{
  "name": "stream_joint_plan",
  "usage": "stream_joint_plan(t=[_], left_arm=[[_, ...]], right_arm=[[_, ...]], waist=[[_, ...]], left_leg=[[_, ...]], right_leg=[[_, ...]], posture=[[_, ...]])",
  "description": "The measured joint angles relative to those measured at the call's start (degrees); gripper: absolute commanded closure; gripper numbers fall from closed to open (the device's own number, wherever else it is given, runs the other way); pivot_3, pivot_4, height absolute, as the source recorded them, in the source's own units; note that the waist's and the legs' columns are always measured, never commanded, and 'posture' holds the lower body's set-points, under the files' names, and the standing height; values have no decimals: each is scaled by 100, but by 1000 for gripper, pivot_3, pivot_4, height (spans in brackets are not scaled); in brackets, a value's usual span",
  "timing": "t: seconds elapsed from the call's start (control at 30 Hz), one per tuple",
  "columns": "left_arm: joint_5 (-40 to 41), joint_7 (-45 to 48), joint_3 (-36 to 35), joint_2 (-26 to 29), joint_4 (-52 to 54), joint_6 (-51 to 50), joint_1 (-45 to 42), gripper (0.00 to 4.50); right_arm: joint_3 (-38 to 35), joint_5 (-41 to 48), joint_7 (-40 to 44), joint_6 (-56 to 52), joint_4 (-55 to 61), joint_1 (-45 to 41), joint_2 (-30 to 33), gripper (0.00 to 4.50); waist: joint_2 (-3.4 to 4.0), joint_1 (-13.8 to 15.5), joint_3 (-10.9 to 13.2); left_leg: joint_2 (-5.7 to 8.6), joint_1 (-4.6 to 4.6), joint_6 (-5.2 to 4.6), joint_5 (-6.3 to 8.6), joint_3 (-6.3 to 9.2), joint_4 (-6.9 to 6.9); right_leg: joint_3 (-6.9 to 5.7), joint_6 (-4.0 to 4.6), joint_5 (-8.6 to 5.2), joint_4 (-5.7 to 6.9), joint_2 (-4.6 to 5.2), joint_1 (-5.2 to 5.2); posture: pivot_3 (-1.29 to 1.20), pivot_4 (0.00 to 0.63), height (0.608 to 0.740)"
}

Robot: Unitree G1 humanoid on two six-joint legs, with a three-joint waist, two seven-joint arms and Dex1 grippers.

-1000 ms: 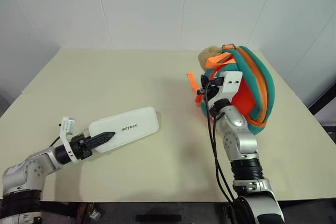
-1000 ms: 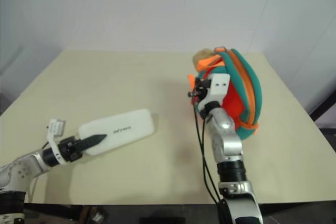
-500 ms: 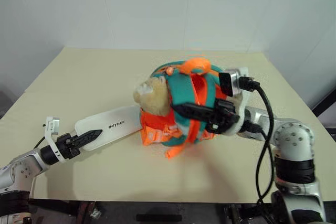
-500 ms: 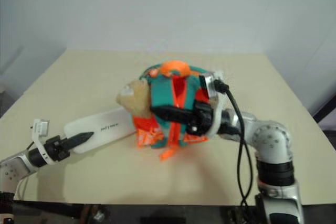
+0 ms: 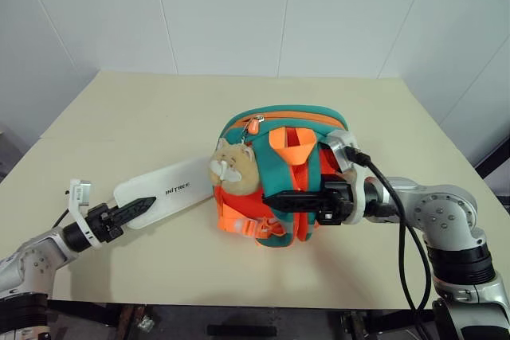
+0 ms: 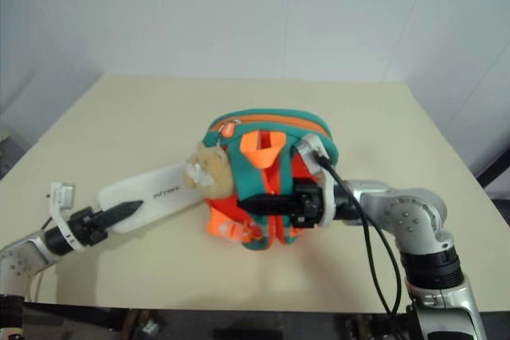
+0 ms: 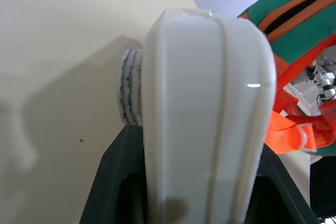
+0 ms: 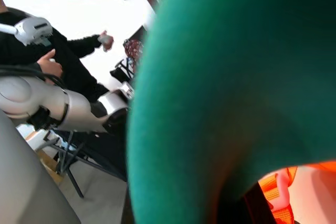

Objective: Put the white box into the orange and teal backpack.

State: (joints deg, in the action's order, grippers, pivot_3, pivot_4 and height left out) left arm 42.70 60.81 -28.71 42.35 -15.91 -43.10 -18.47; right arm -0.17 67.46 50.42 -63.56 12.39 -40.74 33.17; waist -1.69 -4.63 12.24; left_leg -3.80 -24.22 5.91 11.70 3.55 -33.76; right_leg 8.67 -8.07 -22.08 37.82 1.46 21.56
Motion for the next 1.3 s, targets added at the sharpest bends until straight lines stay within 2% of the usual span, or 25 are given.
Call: stream_joint_plan(t=[0.13,0.37,0.6,0.7,0.8,1.07,1.3], left_arm=[[385,-64,-524,165,526,2,-150,3186],[1703,-471,-1062,164,1873,-428,-445,3186],[2515,-584,-1052,276,2226,-1014,-155,3186],[2552,-490,-1014,447,2228,-1078,-140,3186],[2425,-317,-836,565,2213,-918,-147,3186],[1094,542,109,622,1636,769,-644,3186],[26,1548,887,1249,636,1973,-1266,3186]], right_arm=[[31,-528,397,217,-552,11,163,4428],[243,-1235,1026,495,-1185,-35,219,4428],[322,-1548,1250,617,-1299,-102,1,4428],[348,-1620,1279,629,-1316,-106,-24,4428],[346,-1702,1306,645,-1375,-123,-47,4428],[339,-1824,1315,708,-1441,-143,-145,4428],[336,-1925,1312,738,-1446,-143,-198,4428]], waist=[[-4,15,-1],[-7,60,-1],[-7,-1,-1],[-7,-5,-1],[-7,-5,-1],[-7,5,-2],[-7,5,-1]], left_leg=[[2,0,-1,0,-2,-7],[1,0,0,3,-2,-8],[1,1,0,3,-1,-15],[1,2,0,3,-1,-15],[2,2,1,3,-2,-14],[2,3,2,2,-2,-16],[2,3,2,2,-3,-13]], right_leg=[[1,-1,0,0,2,-3],[1,-2,1,-3,1,-5],[1,-2,1,2,-2,-6],[2,-2,1,1,-2,-7],[2,-2,1,0,-2,-7],[2,-2,1,0,-4,-10],[1,-2,1,-1,-5,-9]], posture=[[0,150,740],[0,150,740],[0,150,740],[0,150,740],[0,150,740],[0,150,740],[0,150,740]])
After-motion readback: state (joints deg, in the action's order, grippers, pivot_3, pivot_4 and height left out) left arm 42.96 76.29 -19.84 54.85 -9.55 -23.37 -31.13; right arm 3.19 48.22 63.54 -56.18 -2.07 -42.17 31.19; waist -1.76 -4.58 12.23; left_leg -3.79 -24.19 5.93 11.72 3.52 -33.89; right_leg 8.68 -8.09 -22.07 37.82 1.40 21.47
